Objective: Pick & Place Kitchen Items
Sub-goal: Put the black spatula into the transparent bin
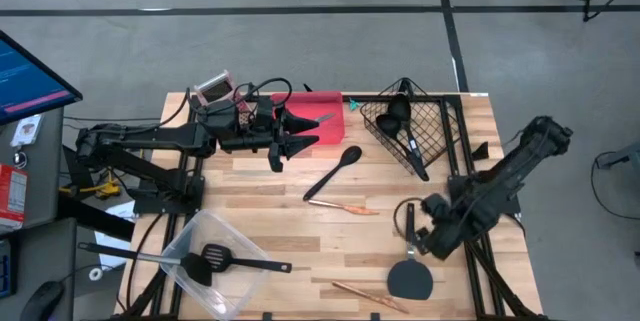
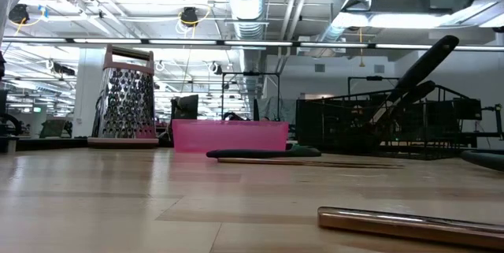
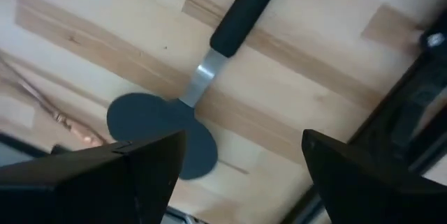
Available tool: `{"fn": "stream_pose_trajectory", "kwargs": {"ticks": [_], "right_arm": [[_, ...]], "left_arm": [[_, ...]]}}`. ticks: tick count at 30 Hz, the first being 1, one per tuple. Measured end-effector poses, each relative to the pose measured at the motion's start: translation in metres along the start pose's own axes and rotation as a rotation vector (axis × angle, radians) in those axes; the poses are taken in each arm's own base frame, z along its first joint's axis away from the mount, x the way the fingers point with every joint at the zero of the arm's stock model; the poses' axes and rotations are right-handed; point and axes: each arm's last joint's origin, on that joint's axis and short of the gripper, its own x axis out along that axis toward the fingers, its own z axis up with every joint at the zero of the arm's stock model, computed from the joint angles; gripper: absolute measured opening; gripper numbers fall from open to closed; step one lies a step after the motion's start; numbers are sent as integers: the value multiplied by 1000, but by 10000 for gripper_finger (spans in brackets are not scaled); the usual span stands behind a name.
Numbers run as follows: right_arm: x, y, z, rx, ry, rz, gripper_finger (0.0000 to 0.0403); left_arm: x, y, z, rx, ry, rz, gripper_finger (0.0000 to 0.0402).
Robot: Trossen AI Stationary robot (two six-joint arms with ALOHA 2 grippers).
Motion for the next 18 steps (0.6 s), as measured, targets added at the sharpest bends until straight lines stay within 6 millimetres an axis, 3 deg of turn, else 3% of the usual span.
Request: {"fn": "stream_pose_trajectory", "kwargs": {"ticks": [8, 13, 18], "right_arm": [[56, 26, -6, 24, -3, 27, 286], [97, 17, 2, 89, 28, 50, 286], [120, 7, 9, 144, 34, 75, 286]], "left_arm": [[0, 0, 0, -1, 0, 0, 204], [0, 0, 0, -1, -1, 0, 204], [0, 0, 0, -1, 0, 0, 204]]}}
